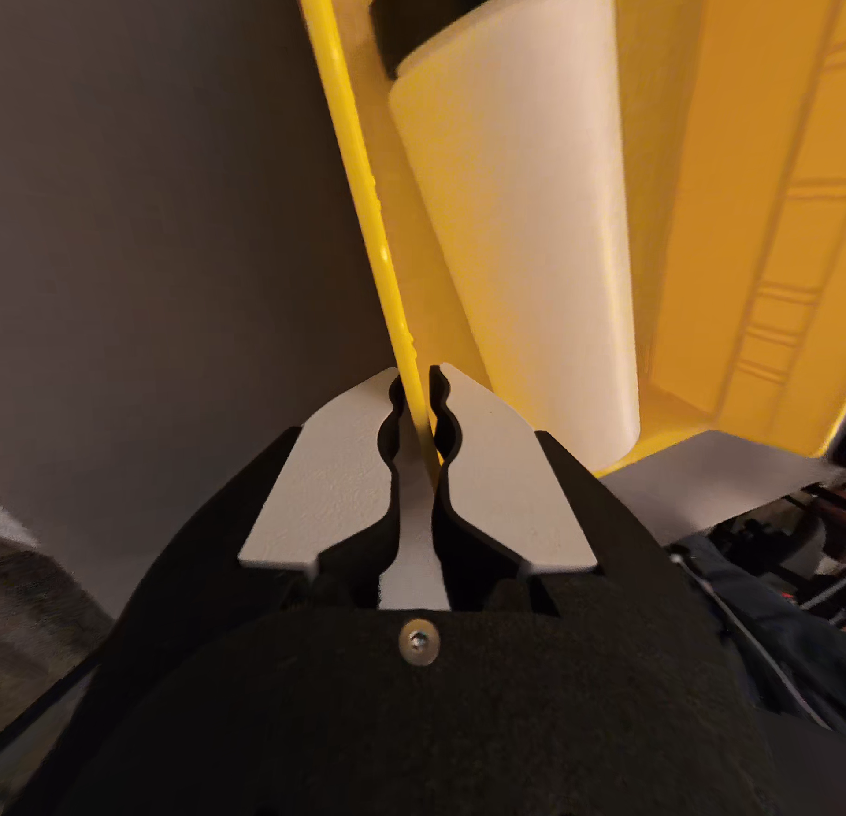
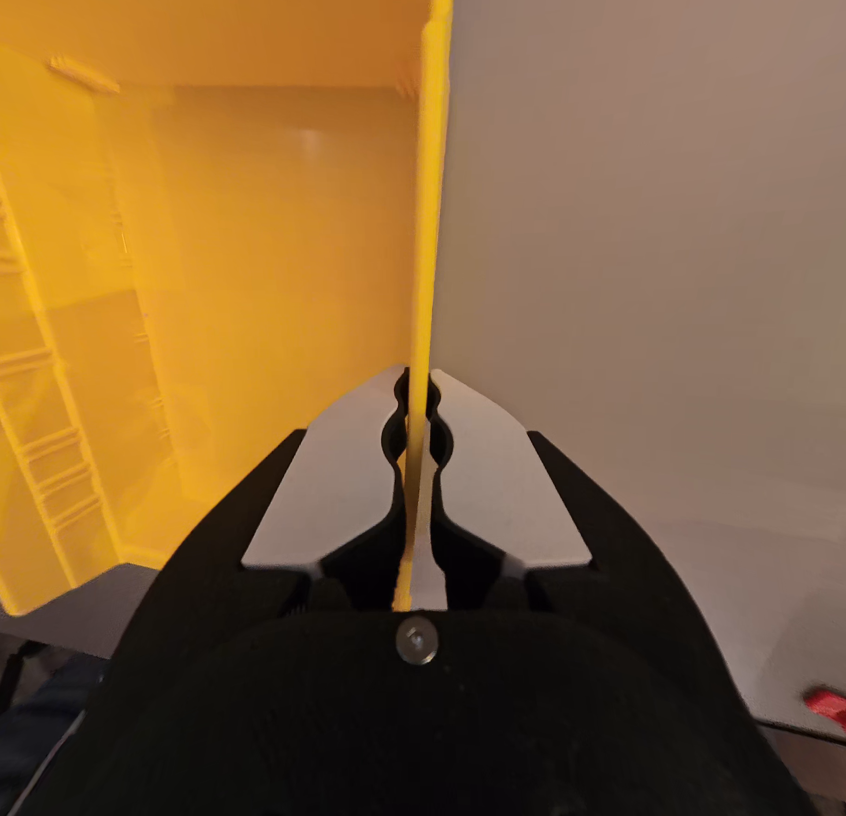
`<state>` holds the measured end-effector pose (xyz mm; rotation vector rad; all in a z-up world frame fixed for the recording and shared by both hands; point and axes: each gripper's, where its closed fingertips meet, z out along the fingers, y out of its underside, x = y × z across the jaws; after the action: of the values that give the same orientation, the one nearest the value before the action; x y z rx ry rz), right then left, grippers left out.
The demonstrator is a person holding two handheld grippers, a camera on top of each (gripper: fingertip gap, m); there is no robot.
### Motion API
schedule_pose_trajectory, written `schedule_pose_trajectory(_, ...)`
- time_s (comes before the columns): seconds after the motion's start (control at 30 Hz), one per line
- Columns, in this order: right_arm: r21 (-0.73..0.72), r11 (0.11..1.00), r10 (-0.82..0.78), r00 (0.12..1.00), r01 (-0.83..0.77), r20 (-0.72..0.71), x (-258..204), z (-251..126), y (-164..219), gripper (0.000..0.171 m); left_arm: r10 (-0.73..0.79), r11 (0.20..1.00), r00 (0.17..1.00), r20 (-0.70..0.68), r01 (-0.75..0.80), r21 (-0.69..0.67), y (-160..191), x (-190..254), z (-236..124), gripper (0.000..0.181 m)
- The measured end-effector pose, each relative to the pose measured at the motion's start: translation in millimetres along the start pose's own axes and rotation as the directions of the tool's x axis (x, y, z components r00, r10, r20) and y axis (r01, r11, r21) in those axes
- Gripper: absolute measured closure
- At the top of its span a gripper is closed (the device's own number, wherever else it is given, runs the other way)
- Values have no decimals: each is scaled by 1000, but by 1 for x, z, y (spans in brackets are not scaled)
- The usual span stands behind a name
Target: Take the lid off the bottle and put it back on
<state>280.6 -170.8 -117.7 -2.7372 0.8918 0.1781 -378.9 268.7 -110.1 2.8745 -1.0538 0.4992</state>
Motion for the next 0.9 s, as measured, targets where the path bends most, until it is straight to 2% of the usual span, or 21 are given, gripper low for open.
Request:
schedule_pose_trajectory(0.17, -24, 996, -81, 996, 81, -21, 9, -3, 8, 166, 79, 997, 995, 64, -80, 0, 3, -19, -5, 175)
schedule_pose_trajectory(0.4, -41, 989, -142, 989, 141, -31, 22, -6, 15, 165, 49, 999, 996, 69, -49, 5, 7, -19, -5, 175)
schedule_pose_trajectory(0.53, -18, 986, -168, 985, 167, -36, 24, -6, 15, 165, 8, 1000, 1000, 10, -8, 27, 7, -16, -5, 171)
schedule_pose_trajectory(0.67, 10, 980, -196, 979, 197, -56, 25, -1, 17, 158, 6, 986, 999, -49, 3, 170, -3, -15, -16, 166)
schedule_pose_trajectory(0.73, 32, 974, -220, 973, 223, -70, 26, -3, 19, 148, 10, 952, 998, -54, 7, 306, -12, -17, -42, 161)
schedule_pose_trajectory(0.8, 155, 961, -217, 972, 229, -86, 23, -26, 7, 148, 31, 889, 999, -35, -12, 457, -21, -14, -89, 160)
schedule_pose_trajectory(0.87, 324, 920, -191, 975, 219, -116, 16, -80, -15, 147, 88, 784, 996, -9, -64, 618, -29, 9, -159, 157)
schedule_pose_trajectory(0.9, 442, 868, -187, 973, 227, -132, 5, -119, -30, 147, 124, 724, 992, 8, -96, 683, -31, 29, -195, 151)
